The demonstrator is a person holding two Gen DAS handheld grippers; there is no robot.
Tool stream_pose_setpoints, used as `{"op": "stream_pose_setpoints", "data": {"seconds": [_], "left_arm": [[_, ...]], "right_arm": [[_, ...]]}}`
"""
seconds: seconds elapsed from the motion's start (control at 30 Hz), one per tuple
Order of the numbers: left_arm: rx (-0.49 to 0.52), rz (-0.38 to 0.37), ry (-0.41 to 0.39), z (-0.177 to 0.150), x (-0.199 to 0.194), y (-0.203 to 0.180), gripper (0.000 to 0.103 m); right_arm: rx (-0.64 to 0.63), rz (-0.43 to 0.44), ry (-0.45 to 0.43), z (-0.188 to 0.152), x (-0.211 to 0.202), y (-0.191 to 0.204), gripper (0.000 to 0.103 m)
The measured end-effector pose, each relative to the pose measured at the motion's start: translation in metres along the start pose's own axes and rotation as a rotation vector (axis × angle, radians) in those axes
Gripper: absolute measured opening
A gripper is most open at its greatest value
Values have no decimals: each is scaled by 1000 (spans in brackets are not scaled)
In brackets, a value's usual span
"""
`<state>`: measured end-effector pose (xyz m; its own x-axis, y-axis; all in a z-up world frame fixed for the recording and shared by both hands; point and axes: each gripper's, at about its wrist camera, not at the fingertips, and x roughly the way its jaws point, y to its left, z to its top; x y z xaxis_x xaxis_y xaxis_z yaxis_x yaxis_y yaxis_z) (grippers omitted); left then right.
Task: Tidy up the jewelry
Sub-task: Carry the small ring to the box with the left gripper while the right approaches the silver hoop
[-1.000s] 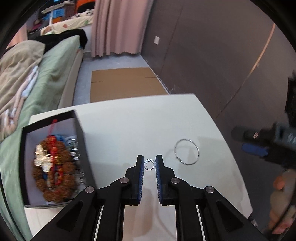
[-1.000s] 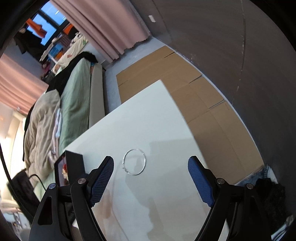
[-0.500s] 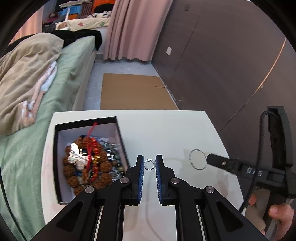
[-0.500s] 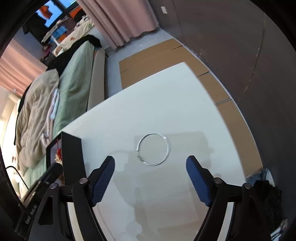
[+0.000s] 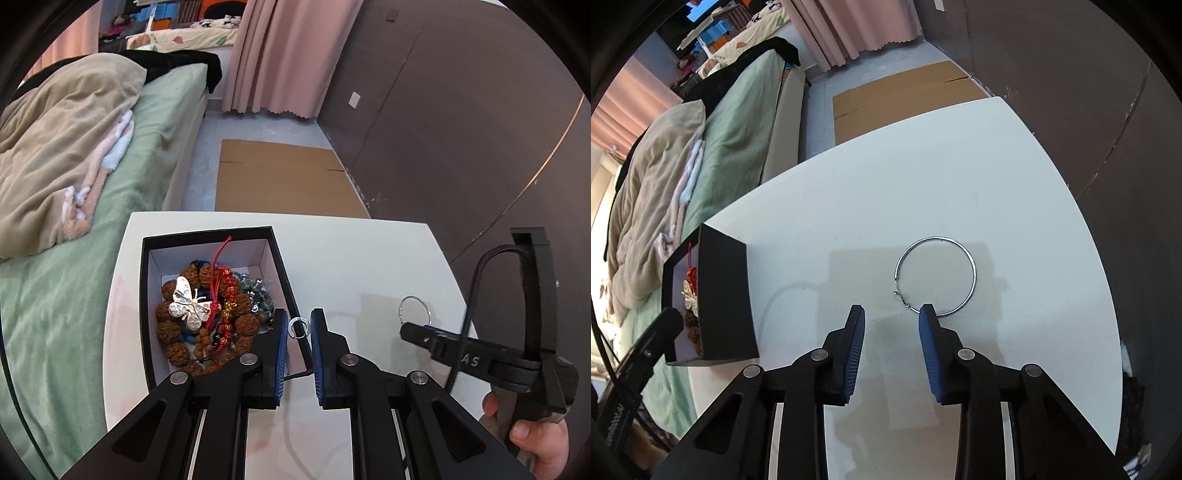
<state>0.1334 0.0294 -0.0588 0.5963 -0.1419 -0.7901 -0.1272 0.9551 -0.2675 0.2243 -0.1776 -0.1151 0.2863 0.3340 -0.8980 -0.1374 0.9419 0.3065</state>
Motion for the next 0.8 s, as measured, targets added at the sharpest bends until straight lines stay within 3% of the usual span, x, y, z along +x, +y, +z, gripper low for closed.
{"op": "stream_pose_setpoints", "data": {"seconds": [0.23, 0.53, 0.8], "left_arm": [[38, 34, 30, -5, 10, -10, 13], [144, 139, 0, -12, 15, -31, 13], [127, 119, 1, -10, 17, -29, 13]], "right_arm": [[21, 3, -11, 1, -3, -3, 31], [51, 15, 27, 1, 0, -11, 31], [56, 59, 21, 4, -1, -10, 31]]}}
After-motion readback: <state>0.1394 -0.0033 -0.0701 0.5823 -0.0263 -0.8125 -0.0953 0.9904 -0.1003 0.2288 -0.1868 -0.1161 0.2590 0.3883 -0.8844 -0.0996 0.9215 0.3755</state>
